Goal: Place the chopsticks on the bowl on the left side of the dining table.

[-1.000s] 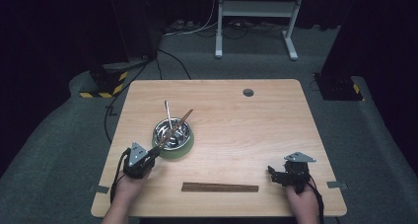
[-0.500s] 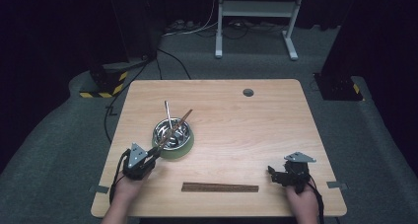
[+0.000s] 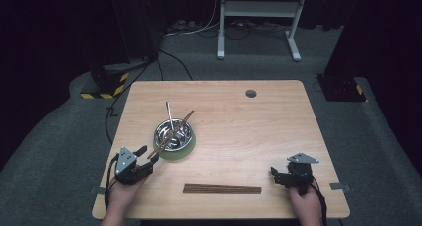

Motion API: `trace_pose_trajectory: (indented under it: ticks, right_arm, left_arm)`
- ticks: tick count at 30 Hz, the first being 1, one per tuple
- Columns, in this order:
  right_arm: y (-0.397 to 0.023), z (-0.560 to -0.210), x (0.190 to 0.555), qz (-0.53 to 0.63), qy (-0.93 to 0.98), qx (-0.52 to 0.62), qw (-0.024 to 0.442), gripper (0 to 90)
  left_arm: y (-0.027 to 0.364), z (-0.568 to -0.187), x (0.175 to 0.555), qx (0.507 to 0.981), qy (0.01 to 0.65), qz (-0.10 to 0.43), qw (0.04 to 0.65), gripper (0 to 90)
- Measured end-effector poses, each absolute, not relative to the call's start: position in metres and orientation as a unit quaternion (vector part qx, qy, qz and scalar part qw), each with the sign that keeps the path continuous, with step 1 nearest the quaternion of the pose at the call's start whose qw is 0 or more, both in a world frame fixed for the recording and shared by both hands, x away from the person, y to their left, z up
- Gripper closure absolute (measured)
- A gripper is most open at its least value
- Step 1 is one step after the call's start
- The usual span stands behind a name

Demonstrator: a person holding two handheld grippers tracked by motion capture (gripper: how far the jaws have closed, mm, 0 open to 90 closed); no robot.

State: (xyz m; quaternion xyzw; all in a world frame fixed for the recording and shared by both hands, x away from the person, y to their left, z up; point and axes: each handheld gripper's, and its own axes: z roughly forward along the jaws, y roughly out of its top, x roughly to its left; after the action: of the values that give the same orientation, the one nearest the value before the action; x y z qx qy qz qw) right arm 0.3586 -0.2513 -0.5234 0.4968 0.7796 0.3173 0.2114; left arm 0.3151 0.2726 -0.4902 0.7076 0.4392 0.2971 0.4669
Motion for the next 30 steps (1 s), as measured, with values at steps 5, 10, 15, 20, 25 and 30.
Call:
trace_pose_trajectory:
  ticks: [5,10,15,20,25,30]
  right_arm:
    - [-0.251,-0.524,0.359,0.319,0.778,0.497,0.214,13.1]
    - [-0.251,-0.523,0.358,0.318,0.780,0.496,0.211,13.3]
    - [-0.251,-0.523,0.358,0.318,0.781,0.495,0.210,13.2]
    - [-0.251,-0.524,0.358,0.320,0.780,0.494,0.213,13.3]
    - [-0.250,-0.524,0.358,0.320,0.781,0.494,0.210,13.2]
    - [-0.250,-0.524,0.358,0.321,0.782,0.492,0.210,13.2]
  left_arm:
    - [0.268,-0.496,0.316,0.725,0.430,0.303,0.445,41.9]
    - [0.280,-0.500,0.321,0.712,0.446,0.278,0.465,43.7]
    - [0.272,-0.504,0.320,0.727,0.437,0.279,0.451,53.0]
    - [0.275,-0.507,0.321,0.727,0.439,0.273,0.452,58.2]
    - [0.274,-0.508,0.323,0.726,0.437,0.274,0.454,55.5]
    - [0.273,-0.513,0.329,0.728,0.433,0.270,0.459,54.8]
